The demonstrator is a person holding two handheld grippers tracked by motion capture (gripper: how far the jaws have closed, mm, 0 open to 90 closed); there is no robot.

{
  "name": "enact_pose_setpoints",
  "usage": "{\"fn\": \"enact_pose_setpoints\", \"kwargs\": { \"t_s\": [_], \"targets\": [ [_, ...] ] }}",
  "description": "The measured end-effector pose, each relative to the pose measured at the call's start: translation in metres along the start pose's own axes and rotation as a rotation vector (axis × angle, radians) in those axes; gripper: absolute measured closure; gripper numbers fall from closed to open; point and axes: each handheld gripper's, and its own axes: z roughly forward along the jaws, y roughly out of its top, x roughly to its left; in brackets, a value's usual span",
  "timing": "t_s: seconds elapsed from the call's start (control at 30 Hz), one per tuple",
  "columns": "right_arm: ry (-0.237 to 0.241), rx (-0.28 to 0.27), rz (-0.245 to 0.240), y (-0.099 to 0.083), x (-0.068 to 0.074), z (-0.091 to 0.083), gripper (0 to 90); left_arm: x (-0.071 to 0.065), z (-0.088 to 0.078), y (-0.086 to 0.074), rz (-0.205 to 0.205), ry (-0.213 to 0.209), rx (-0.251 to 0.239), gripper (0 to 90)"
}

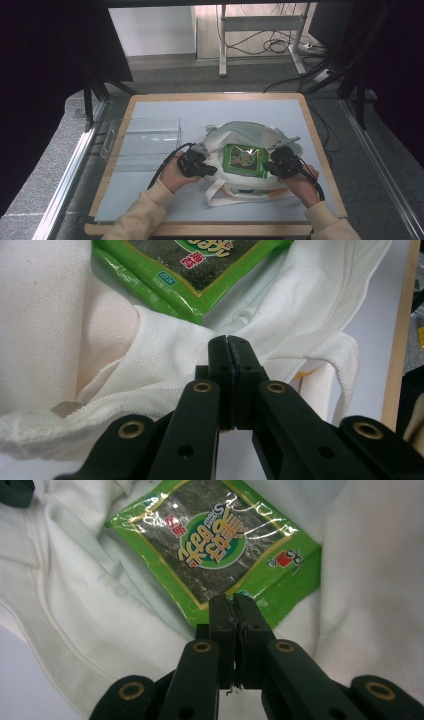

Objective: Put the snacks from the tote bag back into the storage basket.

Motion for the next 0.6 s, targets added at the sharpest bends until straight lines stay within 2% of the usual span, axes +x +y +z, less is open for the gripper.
{"fn": "enact_pose_setpoints", "kwargs": {
  "t_s": [0.1, 0.2, 0.27, 0.4, 0.47, 0.6],
  "targets": [
    [0.010, -0.005, 0.003, 0.002, 0.001, -0.001, 81.0, 0.000, 0.000, 0.001, 0.003, -0.001, 0.001, 90.0],
    [-0.008, -0.008, 0.018, 0.004, 0.001, 0.001, 68.4, 0.001, 0.000, 0.002, 0.003, -0.004, 0.000, 89.7],
    [-0.021, -0.005, 0.054, 0.005, 0.001, 0.003, 58.5, 0.001, 0.000, 0.002, 0.004, -0.005, -0.002, 88.9],
    [-0.052, 0.000, 0.132, 0.009, 0.000, 0.006, 45.8, 0.000, -0.001, 0.002, 0.009, 0.000, -0.008, 88.0],
    [-0.092, 0.001, 0.163, 0.011, 0.001, 0.006, 43.0, 0.000, -0.003, 0.002, 0.012, 0.001, -0.019, 86.0],
    [-0.097, -0.011, 0.205, 0.014, 0.001, 0.007, 37.8, -0.004, -0.006, 0.003, 0.018, 0.008, -0.053, 74.5]
  ]
}}
